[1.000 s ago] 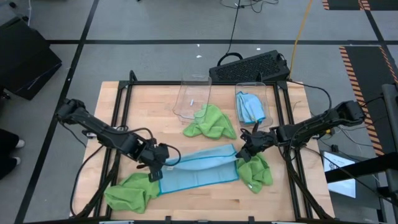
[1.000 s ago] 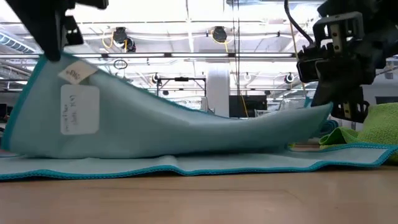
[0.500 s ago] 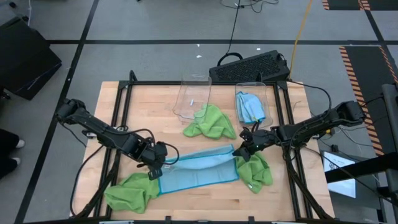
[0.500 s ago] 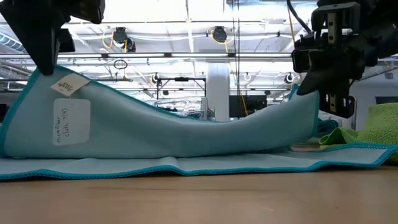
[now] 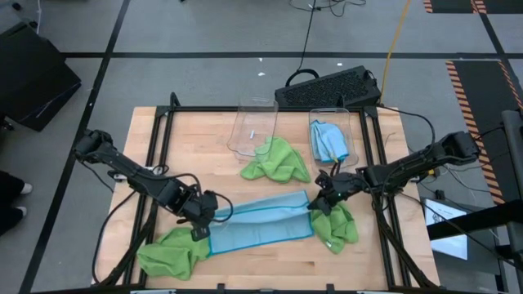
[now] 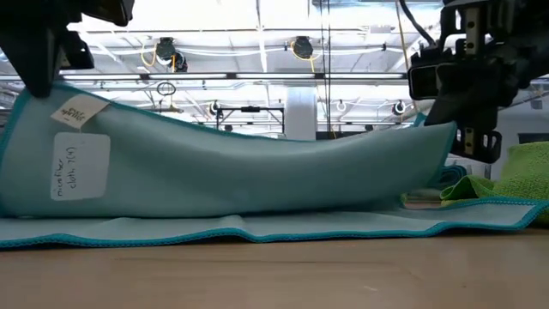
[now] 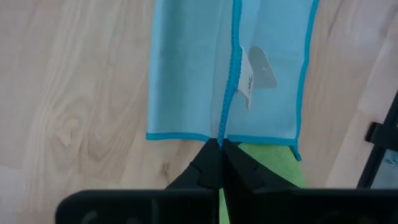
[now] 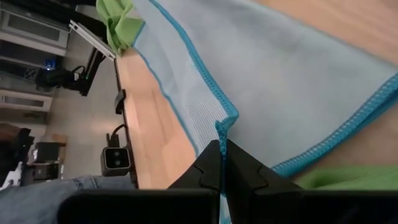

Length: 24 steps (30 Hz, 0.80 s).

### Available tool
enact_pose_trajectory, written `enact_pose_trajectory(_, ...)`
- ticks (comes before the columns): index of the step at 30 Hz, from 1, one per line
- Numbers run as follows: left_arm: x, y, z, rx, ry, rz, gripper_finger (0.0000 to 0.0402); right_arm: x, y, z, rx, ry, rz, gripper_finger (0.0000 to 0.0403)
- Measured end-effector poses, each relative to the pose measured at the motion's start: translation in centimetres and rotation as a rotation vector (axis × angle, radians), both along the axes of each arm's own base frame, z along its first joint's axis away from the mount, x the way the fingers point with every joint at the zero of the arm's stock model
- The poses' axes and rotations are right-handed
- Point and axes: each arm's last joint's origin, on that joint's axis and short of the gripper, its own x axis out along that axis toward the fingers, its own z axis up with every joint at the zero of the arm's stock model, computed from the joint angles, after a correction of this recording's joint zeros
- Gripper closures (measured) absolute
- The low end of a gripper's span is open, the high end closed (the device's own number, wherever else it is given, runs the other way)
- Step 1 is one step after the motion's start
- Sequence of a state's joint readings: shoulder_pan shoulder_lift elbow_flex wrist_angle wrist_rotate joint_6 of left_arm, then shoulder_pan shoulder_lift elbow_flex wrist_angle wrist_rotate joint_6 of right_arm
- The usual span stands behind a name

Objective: Fold microfiber towels
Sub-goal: Fold the blue microfiber towel

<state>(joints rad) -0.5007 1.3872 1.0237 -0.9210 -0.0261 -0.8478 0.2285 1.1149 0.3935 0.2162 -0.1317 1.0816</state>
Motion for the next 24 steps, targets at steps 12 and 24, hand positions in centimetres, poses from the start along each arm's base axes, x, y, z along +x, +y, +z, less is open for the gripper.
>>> enact_pose_trajectory(12,0.1,0.0,0.0,-0.002,-0.01,-0.009,0.0391,-0.2,0.5,-0.2,0.068,0.051,-0.03,0.04)
enact_pose_trajectory(24,0.4,-0.3,0.2,-0.028,-0.045,-0.016,0.0387,0.8,1.2,-1.9,0.174,0.128,-0.006,0.0399)
